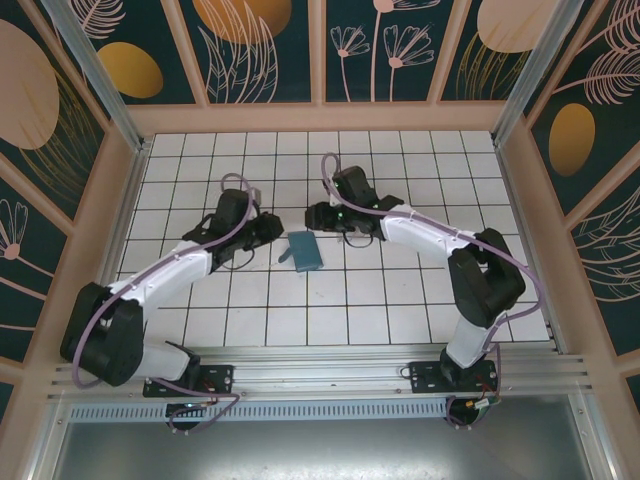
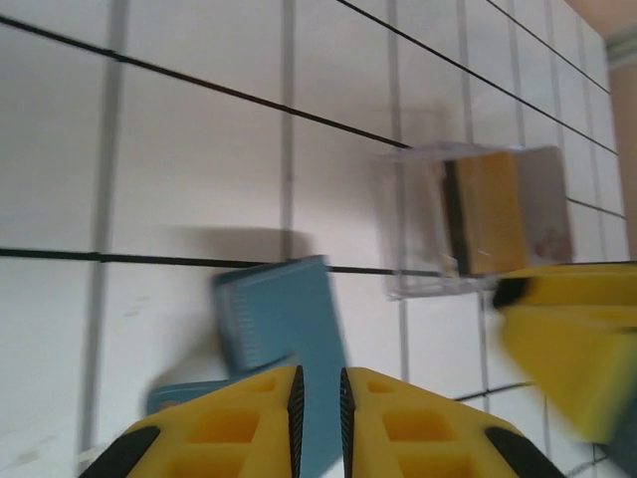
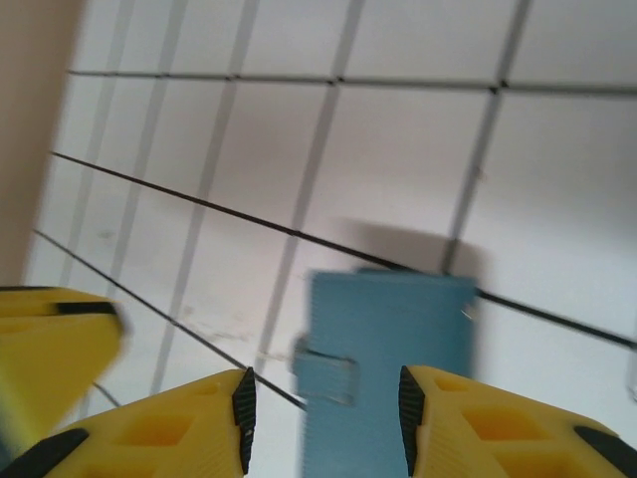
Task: Put the credit cards into the card holder
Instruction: Close the card holder at the center of the table, then turn over the card holder at the center of the table.
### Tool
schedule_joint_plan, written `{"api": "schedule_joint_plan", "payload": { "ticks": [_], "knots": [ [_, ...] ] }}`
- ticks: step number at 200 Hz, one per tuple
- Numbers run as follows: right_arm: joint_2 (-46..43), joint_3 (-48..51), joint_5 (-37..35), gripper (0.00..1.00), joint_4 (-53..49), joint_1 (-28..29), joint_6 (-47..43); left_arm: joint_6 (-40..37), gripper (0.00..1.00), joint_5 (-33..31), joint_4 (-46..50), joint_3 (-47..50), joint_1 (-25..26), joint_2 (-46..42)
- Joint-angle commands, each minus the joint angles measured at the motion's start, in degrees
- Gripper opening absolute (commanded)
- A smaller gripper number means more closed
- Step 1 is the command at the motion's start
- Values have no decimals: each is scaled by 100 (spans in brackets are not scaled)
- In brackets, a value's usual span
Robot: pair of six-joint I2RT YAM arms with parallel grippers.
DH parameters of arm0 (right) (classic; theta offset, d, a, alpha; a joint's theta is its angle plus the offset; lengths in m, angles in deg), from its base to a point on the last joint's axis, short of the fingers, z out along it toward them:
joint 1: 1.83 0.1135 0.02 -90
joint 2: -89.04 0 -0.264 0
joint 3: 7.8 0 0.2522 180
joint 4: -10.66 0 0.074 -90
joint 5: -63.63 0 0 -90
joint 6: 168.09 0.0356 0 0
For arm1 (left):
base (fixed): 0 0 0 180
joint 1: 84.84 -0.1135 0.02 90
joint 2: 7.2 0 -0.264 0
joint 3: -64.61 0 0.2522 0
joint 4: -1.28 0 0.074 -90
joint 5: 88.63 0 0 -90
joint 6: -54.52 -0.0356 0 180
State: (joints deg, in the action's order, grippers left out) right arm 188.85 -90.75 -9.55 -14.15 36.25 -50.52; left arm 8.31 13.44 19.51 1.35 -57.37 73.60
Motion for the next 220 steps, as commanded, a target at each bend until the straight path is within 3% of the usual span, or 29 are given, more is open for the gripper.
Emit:
{"api": "schedule_joint_plan", "payload": {
  "ticks": [1, 64, 146, 220],
  "knots": [
    [49, 318, -98, 44, 140, 50, 107, -34, 20, 234, -137, -514, 337, 438],
    [384, 625, 59, 47, 421, 50, 217, -68, 14, -288, 370, -442, 492, 1250],
    [915, 683, 351, 48, 672, 50, 313, -69, 12, -493, -87, -6, 495, 2060],
    [1232, 892, 1514, 48, 1772, 134, 952, 81, 10, -462, -422, 399, 496, 2043]
  ]
}}
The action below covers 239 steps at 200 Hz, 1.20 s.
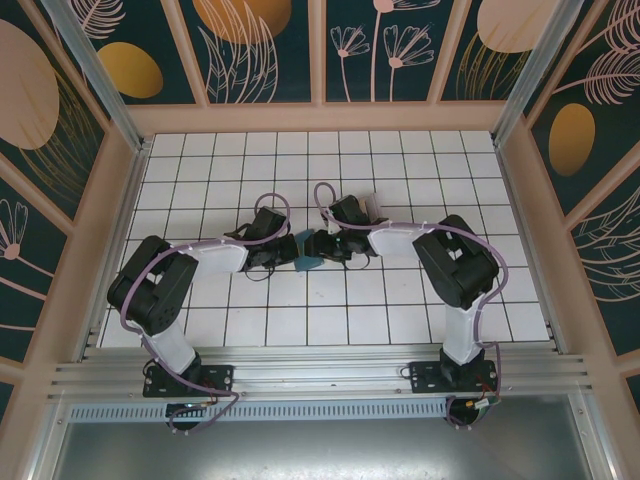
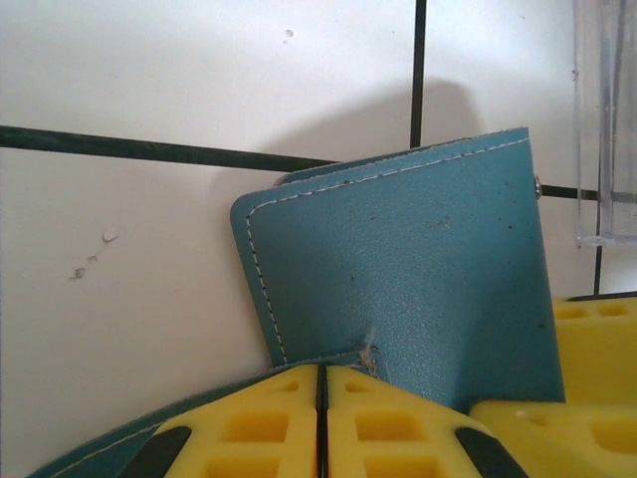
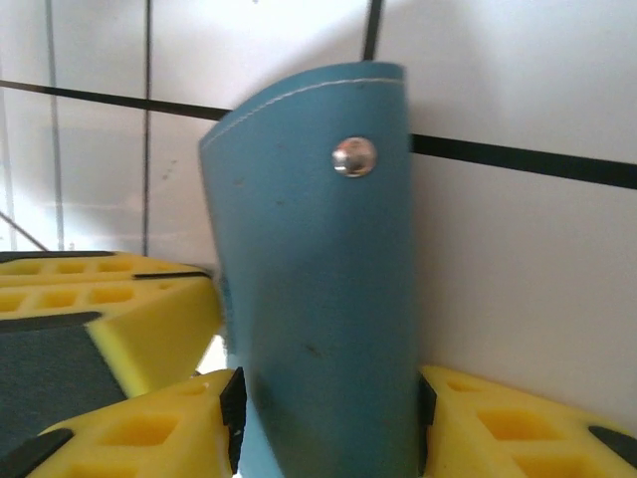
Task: Put the credit cards into the card holder
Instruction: Turn over the card holder at the center of the table.
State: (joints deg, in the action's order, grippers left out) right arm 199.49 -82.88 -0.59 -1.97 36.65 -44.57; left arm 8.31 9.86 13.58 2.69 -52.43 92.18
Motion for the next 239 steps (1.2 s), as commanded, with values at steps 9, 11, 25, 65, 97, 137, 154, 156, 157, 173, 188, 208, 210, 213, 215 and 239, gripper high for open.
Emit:
{"api": "schedule_joint_plan", "payload": {
  "ticks": [9, 11, 25, 65, 97, 137, 154, 156, 157, 173, 188, 208, 210, 213, 215, 239],
  "knots": [
    [204, 74, 705, 47, 645, 115, 422, 86, 10, -85, 145, 261, 1, 196],
    [209, 69, 715, 47, 659, 116, 431, 90, 10, -78, 145, 263, 2, 196],
    [221, 25, 693, 41, 666, 132, 454, 95, 10, -71, 143, 250, 3, 173],
    [-180, -154, -141, 15, -5, 142, 23, 42, 18, -346, 424, 191, 3, -176],
    [-655, -497, -1519, 11, -1172, 207, -618, 111, 30, -854, 641, 235, -12, -798],
    [-1244, -846, -3919, 10, -2711, 657, -1243, 484, 34, -1289, 194, 855, -45, -1815],
    [-1370, -1029, -4799, 10, -3296, 941, -1352, 521, 35, -1362, 128, 1026, -60, -2072],
    [-1373, -1059, -4895, 10, -3352, 968, -1353, 518, 35, -1377, 137, 1032, -66, -2102],
    [-1375, -1072, -4932, 10, -3380, 986, -1359, 517, 35, -1381, 137, 1039, -67, -2113],
    [-1331, -1288, -5578, 10, -3857, 1279, -1365, 493, 35, -1420, 154, 1126, -64, -2244],
    [-1156, -1430, -6030, 11, -4210, 1489, -1333, 504, 35, -1429, 135, 1214, -66, -2324],
    [-844, -1463, -6152, 11, -4442, 1615, -1223, 605, 36, -1429, -15, 1380, -71, -2409],
    [-820, -1455, -6148, 11, -4434, 1629, -1218, 620, 36, -1418, -42, 1404, -75, -2424],
    [-782, -1438, -6125, 11, -4411, 1653, -1210, 641, 36, -1408, -92, 1440, -66, -2441],
    [-756, -1436, -6099, 11, -4400, 1676, -1203, 660, 36, -1400, -127, 1467, -69, -2449],
    [-420, -1437, -5443, 14, -3938, 1910, -1128, 830, 37, -1329, -392, 1716, -72, -2511]
  ]
}}
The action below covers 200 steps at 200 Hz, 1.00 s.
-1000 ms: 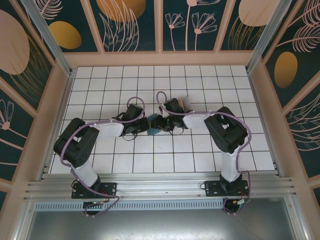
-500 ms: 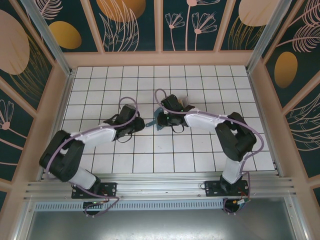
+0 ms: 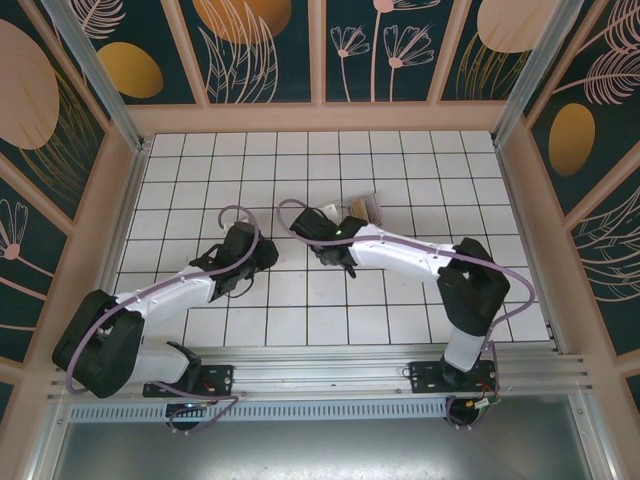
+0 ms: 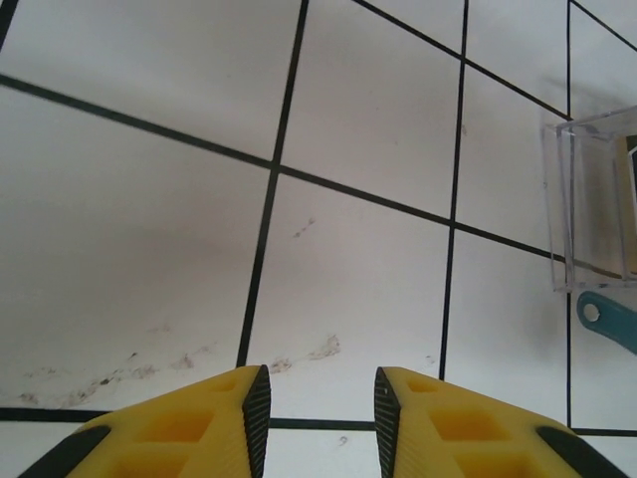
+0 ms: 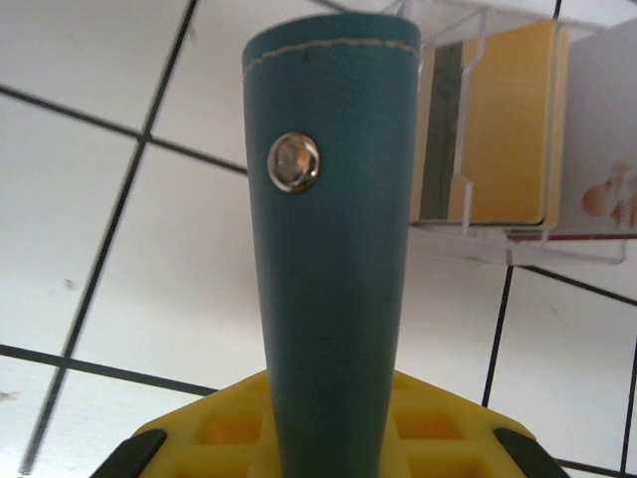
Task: Put the credit cards into the card holder
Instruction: Turn over the card holder at the center of the table, then close the button on the card holder.
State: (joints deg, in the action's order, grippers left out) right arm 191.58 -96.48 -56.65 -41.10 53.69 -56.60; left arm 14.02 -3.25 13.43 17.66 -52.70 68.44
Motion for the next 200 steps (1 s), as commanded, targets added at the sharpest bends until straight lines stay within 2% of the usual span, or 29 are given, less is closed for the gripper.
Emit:
{"api": "schedule_joint_plan", "payload": {
  "ticks": [1, 29, 37, 47, 61, 104, 151, 172, 200],
  "knots": [
    [384, -85, 207, 14, 2, 214, 74, 261, 37, -15, -385, 231, -48, -133],
    [933, -384, 763, 18, 266, 453, 218, 263, 37, 142, -357, 205, -41, -23],
    [1027, -483, 829, 24, 264, 495, 248, 262, 37, 176, -356, 199, -42, -21],
    [1053, -557, 957, 36, 318, 512, 237, 270, 37, 169, -352, 216, -46, -24],
    [975, -589, 1143, 40, 413, 512, 193, 255, 37, 125, -323, 216, -46, -45],
    [318, -446, 1796, 42, 733, 134, 205, 88, 37, 281, -264, 10, -46, 109],
    [-721, 392, 2791, 42, 1324, -983, 294, -179, 36, 774, -417, -295, -42, 540],
    [-901, 834, 3200, 39, 1529, -1412, 295, -223, 35, 908, -480, -421, -40, 674],
    [-959, 1198, 3682, 36, 1791, -1715, 330, -256, 33, 1031, -540, -559, -39, 785]
  ]
}}
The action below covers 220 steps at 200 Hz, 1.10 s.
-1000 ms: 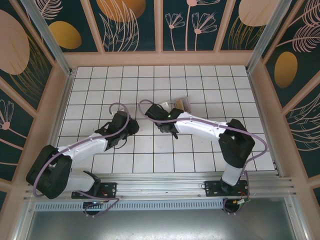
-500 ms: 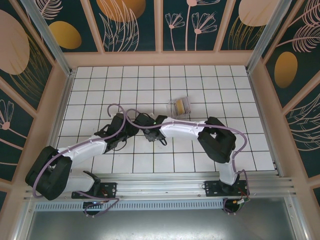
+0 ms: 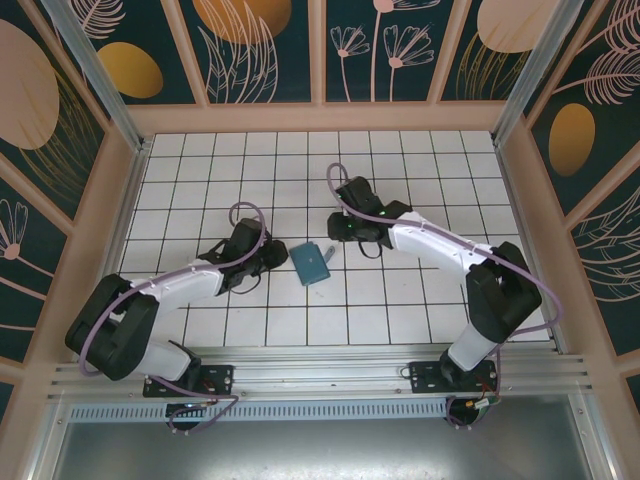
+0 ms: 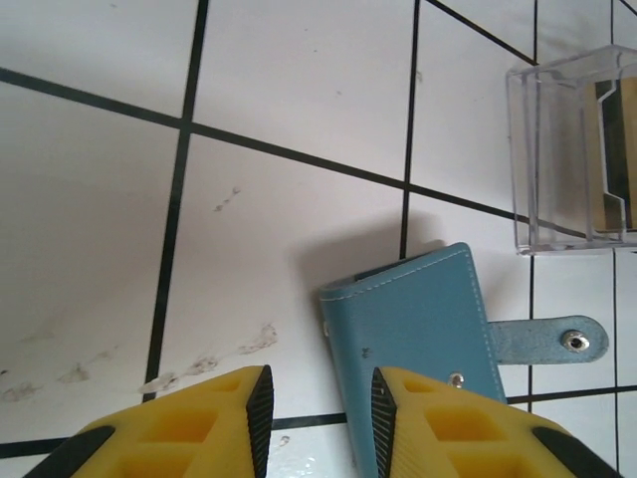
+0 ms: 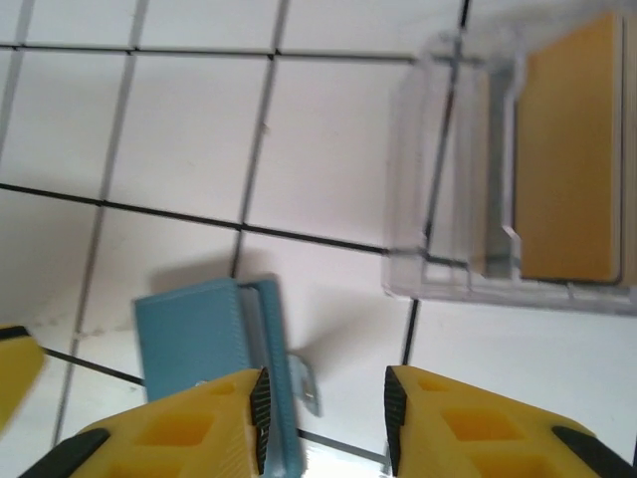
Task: Put the credit cards into the card holder
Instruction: Close the button on the card holder.
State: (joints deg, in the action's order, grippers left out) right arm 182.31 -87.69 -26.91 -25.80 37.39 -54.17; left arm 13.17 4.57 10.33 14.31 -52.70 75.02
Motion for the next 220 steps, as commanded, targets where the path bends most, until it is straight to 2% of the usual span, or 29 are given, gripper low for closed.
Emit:
{"api": "schedule_joint_plan", "payload": {
  "ticks": [1, 50, 158, 196, 220],
  "knots": [
    [-35, 328, 723, 36, 268, -92, 87, -171, 33, 259, -235, -228, -35, 136],
    [375, 255, 1116, 26, 407, -139, 3, -311, 28, 758, -207, -676, 73, 864],
    [814, 180, 1384, 25, 503, -310, -63, -329, 26, 769, -158, -768, 103, 1353],
    [880, 119, 1486, 22, 529, -313, -57, -336, 26, 770, -145, -801, 97, 1402],
    [903, 108, 1556, 16, 534, -312, -72, -349, 26, 752, -119, -800, 98, 1410]
  ]
}}
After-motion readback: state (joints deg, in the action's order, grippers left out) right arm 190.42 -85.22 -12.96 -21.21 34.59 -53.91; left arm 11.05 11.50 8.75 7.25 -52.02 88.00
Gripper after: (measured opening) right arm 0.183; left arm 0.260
